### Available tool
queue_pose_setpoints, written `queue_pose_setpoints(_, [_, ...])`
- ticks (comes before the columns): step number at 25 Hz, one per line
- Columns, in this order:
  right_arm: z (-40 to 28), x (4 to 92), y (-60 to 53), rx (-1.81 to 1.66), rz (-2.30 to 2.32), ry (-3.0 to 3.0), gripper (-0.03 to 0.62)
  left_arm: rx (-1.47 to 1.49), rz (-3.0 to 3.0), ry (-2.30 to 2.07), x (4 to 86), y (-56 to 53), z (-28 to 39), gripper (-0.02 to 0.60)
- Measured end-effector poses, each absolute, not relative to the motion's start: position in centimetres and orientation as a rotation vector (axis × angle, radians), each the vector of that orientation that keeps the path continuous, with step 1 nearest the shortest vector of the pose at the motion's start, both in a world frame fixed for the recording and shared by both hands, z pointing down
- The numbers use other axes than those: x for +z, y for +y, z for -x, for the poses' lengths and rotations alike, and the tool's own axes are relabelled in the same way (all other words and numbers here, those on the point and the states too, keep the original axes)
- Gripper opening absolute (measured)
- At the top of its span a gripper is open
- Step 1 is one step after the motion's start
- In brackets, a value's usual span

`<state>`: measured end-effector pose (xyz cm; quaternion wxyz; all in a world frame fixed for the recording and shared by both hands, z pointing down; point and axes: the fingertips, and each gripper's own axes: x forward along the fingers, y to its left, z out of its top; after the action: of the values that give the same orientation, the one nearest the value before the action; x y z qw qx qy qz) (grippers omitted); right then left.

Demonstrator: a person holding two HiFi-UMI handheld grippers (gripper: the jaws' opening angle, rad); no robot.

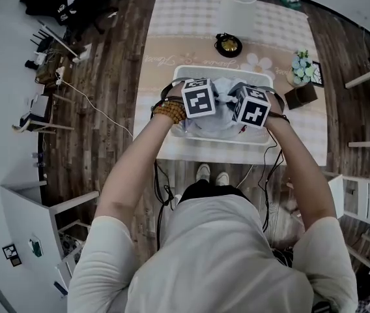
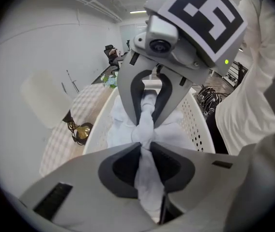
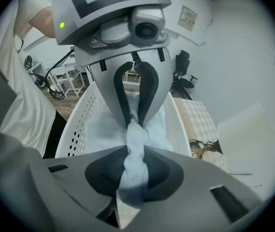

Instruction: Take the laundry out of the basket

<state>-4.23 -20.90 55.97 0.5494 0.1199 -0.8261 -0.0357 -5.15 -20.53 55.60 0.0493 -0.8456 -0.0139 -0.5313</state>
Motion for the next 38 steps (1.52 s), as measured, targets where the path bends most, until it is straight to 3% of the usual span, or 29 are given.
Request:
queue_pose_setpoints(12, [2.3,43.9,-22.6,-0.206,-0.407,-1.967,0.089,-1.539,2.437,0.093,43.1,-23.2,3.5,0.098])
queue_pose_setpoints(20, [-0.7,42.8,-22.0,-0.191,-0.461,-1.947,0.091,-1.51,2.457,0.019,42.1,-22.2,0.3,0.099])
queue_pose_setpoints(38, [-24.2,41.9,-12.7,0.1,-0.85,-1.739,0.091,-1.221,2.349,-0.454,40.6,-13.4,-23.3,0.099])
